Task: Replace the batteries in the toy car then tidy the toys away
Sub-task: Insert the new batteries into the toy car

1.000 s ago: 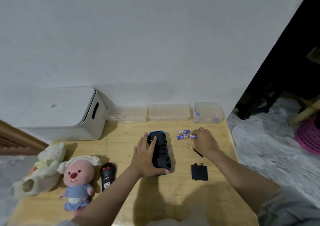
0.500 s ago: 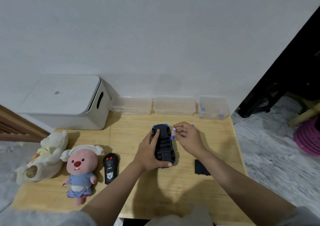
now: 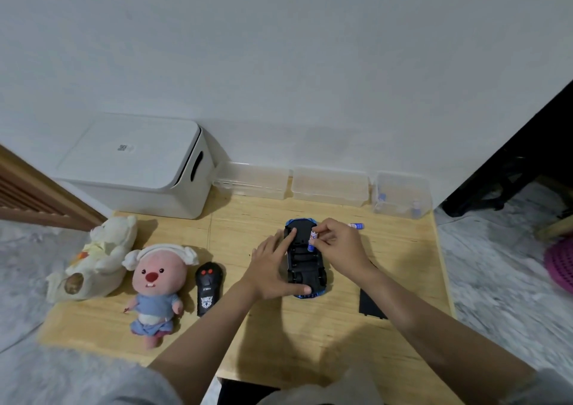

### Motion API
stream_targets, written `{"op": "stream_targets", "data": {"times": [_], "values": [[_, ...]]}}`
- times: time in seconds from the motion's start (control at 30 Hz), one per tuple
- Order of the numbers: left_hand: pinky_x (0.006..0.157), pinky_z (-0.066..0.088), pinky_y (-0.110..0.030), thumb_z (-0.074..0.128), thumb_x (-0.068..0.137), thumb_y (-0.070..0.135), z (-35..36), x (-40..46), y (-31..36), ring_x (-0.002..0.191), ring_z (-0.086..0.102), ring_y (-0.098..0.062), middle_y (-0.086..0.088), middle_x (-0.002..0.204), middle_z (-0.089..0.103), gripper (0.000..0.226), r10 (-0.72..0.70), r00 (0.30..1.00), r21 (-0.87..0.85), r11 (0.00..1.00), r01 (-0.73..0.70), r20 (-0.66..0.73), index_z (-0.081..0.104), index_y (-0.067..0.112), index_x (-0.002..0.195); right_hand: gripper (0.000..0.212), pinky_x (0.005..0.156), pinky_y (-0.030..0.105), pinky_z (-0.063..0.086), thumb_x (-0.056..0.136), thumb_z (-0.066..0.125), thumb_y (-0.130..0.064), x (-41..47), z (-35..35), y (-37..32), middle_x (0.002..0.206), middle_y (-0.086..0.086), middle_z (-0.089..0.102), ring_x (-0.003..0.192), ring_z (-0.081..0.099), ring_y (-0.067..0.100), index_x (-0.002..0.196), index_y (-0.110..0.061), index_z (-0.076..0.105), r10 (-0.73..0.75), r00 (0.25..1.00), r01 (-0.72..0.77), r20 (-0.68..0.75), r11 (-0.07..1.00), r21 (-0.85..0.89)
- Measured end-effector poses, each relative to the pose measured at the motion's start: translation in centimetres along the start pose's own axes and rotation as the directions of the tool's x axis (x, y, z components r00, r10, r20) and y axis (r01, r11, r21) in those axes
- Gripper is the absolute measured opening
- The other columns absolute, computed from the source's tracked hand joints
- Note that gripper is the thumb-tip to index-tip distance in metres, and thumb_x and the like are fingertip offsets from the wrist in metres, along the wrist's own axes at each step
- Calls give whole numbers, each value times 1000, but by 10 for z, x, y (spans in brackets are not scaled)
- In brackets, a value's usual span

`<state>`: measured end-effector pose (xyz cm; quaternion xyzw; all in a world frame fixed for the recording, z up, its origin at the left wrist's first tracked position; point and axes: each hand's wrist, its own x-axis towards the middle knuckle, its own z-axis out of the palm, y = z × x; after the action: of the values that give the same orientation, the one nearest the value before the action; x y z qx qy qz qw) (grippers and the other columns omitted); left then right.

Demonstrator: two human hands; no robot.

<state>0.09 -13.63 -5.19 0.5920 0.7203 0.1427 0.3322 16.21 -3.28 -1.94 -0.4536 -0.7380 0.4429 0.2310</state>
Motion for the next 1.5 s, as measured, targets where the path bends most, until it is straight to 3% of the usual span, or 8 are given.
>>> {"op": "stream_targets", "data": {"times": [0.17, 0.5, 0.83, 1.0, 1.17, 1.27, 1.37, 1.5], "values": [[116, 12, -53, 61, 43, 85, 2, 1, -2, 145, 3, -24, -3, 159, 4, 122, -6, 1000, 27, 1000, 7, -30, -12, 58, 138, 9, 73, 29, 57, 76, 75, -7, -4, 7, -1, 80, -1, 68, 75, 67, 8, 81, -8, 67, -55, 998, 55, 25, 998, -34], [116, 13, -54, 62, 44, 84, 5, 1, -2, 145, 2, -25, -4, 159, 4, 123, -7, 999, 22, 1000, 8, -40, -13, 58, 138, 11, 66, 25, 50, 75, 78, -21, -19, 22, 5, 79, 1, 61, 65, 58, 11, 80, -13, 73, 7, 986, -27, -165, 993, -116], [115, 11, -55, 59, 43, 85, 4, 2, -2, 145, 1, -26, -1, 159, 1, 120, -12, 1000, 44, 999, 13, -28, -15, 62, 134, 18, 68, 3, 38, 89, 62, -15, -38, 47, 16, 90, -5, 47, 86, 54, 14, 102, -6, 72, 2, 965, -53, -263, 981, -188], [115, 11, -55, 56, 41, 87, 3, 1, -1, 145, 0, -26, -1, 159, 0, 120, -24, 1000, 60, 998, 25, -19, -17, 63, 132, 14, 63, 33, 48, 87, 62, -17, -36, 46, 20, 87, 1, 52, 77, 55, 21, 83, -11, 74, -137, 961, 10, -240, 885, -466], [115, 12, -54, 53, 40, 89, 3, 1, -1, 145, 1, -27, -3, 159, 3, 120, -23, 999, 79, 997, 25, -30, -16, 60, 134, 20, 63, 35, 43, 79, 69, -24, -41, 46, 18, 89, 4, 55, 77, 56, 24, 95, -12, 71, -188, 969, 35, -158, 743, -669], [115, 12, -54, 53, 40, 89, 4, 1, -1, 145, 1, -28, -4, 159, 2, 120, -25, 999, 92, 995, 28, -31, -19, 63, 132, 21, 64, 36, 44, 83, 66, -24, -39, 36, 17, 89, 4, 55, 76, 55, 23, 98, -12, 71, -210, 975, 112, -75, 752, -650], [116, 10, -54, 56, 41, 88, 4, 1, -2, 145, -1, -29, -5, 159, 1, 120, -27, 999, 97, 995, 30, -29, -22, 65, 129, 21, 66, 29, 41, 93, 53, -22, -23, 12, 16, 87, 5, 58, 78, 55, 21, 94, -12, 72, -131, 991, 126, 16, 898, -422], [116, 7, -55, 63, 46, 84, 3, 1, -1, 145, -3, -30, -4, 160, -2, 122, -42, 999, 98, 994, 42, -10, -20, 62, 133, 28, 77, 28, 46, 91, 54, -9, 6, -16, 36, 105, 6, 64, 92, 60, 21, 116, -12, 66, -22, 994, -31, -106, 877, -479]]}}
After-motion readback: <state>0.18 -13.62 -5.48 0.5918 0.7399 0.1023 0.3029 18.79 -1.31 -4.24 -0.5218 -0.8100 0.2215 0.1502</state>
